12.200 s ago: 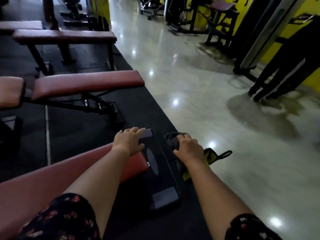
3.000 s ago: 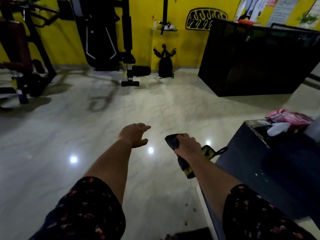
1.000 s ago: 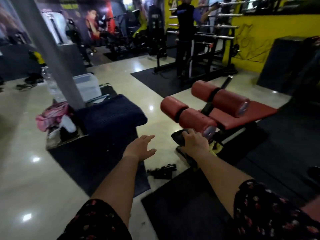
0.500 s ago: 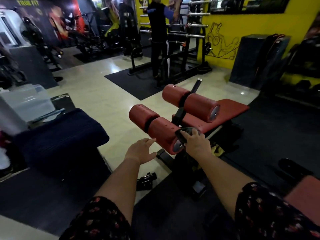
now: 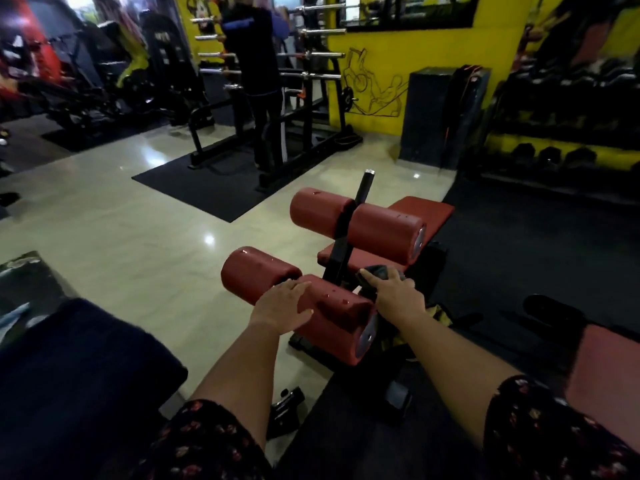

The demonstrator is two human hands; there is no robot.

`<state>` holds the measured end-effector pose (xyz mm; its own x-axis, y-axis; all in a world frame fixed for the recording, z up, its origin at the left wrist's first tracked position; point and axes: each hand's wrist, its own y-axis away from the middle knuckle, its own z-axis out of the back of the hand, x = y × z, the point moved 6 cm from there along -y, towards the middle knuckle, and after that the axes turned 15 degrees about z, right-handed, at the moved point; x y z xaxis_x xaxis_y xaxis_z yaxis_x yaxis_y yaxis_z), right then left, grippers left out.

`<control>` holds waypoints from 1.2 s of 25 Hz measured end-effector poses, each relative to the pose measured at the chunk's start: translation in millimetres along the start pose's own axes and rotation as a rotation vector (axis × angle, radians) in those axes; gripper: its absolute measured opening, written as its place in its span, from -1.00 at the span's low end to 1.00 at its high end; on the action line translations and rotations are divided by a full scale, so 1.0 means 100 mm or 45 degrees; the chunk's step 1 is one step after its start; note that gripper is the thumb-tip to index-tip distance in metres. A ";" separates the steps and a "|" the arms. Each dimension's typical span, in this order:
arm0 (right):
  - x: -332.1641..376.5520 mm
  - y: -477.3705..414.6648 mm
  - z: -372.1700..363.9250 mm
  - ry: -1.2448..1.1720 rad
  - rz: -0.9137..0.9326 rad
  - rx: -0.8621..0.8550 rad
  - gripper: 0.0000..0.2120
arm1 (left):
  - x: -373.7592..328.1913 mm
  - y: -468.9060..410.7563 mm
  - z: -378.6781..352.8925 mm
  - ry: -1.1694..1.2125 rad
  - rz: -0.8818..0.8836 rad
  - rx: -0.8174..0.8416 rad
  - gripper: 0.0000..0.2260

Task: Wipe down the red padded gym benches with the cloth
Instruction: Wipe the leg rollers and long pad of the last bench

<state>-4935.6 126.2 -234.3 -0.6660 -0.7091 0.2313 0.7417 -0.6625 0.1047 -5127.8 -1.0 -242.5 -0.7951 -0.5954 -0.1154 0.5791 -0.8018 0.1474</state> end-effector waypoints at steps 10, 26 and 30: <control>0.12 -0.40 -0.25 -0.073 -0.292 0.264 -0.57 | 0.39 -0.98 -0.20 -0.109 -0.379 0.025 -0.50; -0.30 -0.76 -0.53 -0.337 -0.033 0.415 -0.57 | 0.20 -1.42 -0.58 -0.146 -0.523 -0.038 -0.17; -0.35 -0.79 -0.55 -0.660 -0.081 0.288 -0.62 | 0.25 -1.46 -0.63 -0.089 -0.532 -0.140 -0.38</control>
<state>-4975.3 189.4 -303.9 -0.6266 -0.4207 0.6560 0.7377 -0.5917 0.3252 -5220.4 97.9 -328.9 -0.9733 -0.2166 -0.0757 0.2175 -0.9761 -0.0038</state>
